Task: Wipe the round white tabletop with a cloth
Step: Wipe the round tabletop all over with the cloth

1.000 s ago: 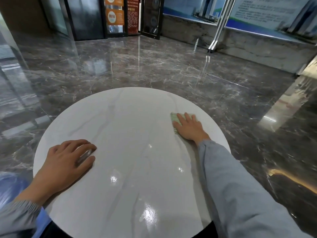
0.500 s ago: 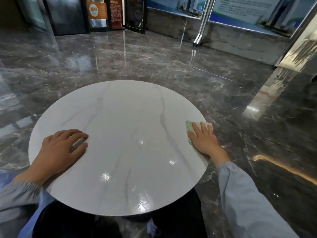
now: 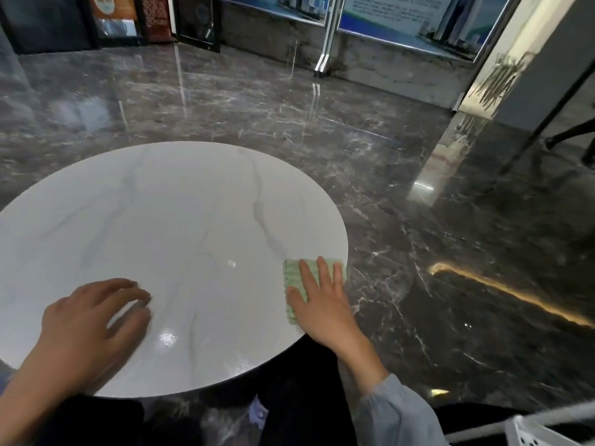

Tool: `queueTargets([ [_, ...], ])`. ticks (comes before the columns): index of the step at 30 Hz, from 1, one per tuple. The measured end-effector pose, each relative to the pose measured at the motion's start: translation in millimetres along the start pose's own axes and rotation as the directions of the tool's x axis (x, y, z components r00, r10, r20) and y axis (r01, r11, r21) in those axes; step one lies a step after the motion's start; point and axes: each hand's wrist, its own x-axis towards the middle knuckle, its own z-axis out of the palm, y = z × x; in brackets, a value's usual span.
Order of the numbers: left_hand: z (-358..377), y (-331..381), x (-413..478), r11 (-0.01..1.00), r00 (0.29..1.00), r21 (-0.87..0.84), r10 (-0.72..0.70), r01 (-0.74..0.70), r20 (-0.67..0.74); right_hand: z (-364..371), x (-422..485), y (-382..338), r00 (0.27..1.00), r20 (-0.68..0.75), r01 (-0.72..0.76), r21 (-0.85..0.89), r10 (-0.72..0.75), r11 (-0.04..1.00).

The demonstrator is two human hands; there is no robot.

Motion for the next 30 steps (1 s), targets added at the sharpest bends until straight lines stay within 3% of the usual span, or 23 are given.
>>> queueTargets([
  [8,-4,20,-10,0.998,1.000,0.055,0.008,-0.007,-0.028,-33,56,13,0.999,0.005,-0.039,-0.086,0.040,0.995],
  [13,-5,25,-13,0.998,0.999,0.070,0.004,0.000,-0.052,-1,2,-16,0.998,-0.014,-0.064,-0.101,0.063,0.993],
  [19,-1,20,-13,0.997,0.998,0.074,0.020,-0.015,-0.063,39,-67,-49,0.998,-0.062,0.022,-0.098,-0.028,0.995],
  [30,5,14,-16,0.998,0.998,0.059,0.007,-0.004,-0.065,-28,38,-7,0.993,-0.008,-0.120,-0.211,0.121,0.970],
])
